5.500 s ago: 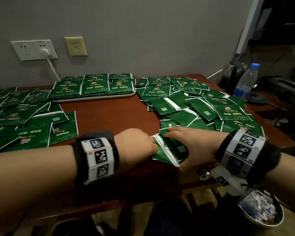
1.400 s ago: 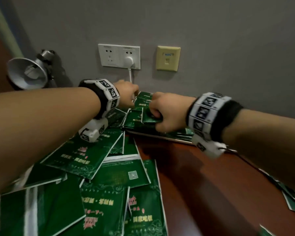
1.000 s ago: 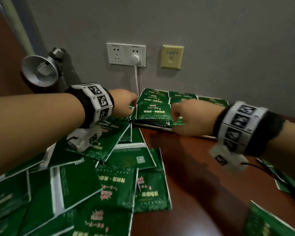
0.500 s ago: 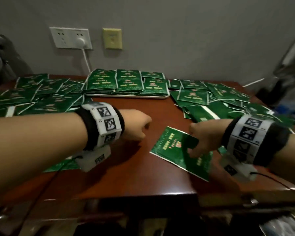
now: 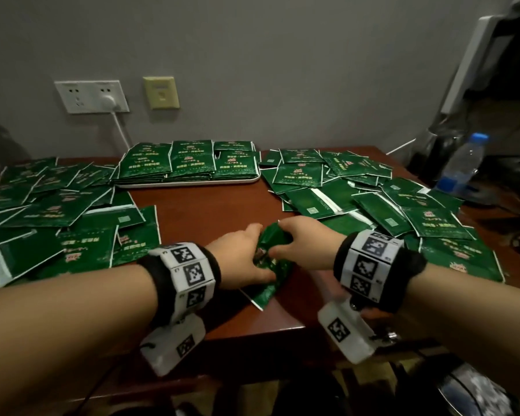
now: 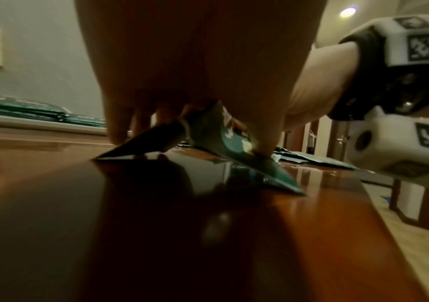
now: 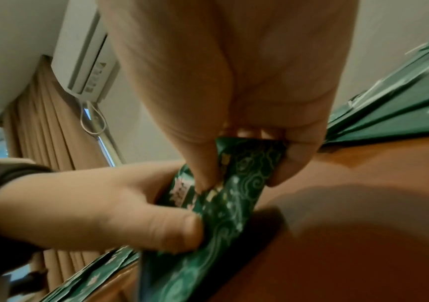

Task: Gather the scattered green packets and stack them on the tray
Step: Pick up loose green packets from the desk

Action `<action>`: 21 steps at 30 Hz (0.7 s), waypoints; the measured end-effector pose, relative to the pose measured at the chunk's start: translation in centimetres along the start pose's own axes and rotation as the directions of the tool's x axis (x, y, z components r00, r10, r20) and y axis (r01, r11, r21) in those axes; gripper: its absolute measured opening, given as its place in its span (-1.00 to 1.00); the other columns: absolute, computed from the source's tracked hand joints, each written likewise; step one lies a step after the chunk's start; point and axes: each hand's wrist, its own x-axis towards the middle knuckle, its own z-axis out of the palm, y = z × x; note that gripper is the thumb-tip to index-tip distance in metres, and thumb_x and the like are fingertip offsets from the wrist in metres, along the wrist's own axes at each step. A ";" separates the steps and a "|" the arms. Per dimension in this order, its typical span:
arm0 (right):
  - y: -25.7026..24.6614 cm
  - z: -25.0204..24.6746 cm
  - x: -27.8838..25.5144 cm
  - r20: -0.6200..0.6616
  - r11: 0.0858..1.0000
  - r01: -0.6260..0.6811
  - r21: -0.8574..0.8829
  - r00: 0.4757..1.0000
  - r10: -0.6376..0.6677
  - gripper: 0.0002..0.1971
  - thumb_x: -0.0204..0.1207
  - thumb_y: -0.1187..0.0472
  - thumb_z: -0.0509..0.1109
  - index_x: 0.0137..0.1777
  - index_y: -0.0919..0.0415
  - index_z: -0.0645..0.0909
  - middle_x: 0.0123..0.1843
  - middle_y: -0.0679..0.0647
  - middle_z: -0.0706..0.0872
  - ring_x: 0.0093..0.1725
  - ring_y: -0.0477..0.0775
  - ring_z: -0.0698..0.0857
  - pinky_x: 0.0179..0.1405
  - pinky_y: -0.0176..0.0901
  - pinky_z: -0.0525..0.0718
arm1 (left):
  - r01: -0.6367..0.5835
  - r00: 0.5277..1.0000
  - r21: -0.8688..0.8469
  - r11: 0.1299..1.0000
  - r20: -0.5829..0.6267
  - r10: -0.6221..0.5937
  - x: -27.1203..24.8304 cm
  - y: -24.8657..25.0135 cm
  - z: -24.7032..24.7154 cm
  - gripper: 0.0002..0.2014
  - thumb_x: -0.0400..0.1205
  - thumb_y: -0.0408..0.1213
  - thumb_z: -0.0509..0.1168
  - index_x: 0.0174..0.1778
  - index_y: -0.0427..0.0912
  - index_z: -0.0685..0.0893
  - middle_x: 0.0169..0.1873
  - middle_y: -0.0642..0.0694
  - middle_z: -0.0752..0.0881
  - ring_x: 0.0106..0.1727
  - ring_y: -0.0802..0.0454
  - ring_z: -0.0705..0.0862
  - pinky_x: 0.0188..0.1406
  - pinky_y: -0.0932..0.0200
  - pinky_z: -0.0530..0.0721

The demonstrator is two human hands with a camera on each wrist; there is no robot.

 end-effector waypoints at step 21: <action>3.0 -2.9 8.0 -0.028 0.719 -0.322 -0.616 0.921 0.389 -0.80 0.54 0.06 0.30 -0.11 0.20 0.59 -0.22 0.04 0.58 -0.06 0.21 0.70 0.11 0.12 0.72 | 0.068 0.998 0.256 0.964 -0.027 -0.064 5.6 -6.6 -4.7 -0.53 0.62 -0.11 0.27 0.47 -0.07 0.41 0.32 -0.09 0.54 0.25 -0.06 0.61 0.20 -0.04 0.66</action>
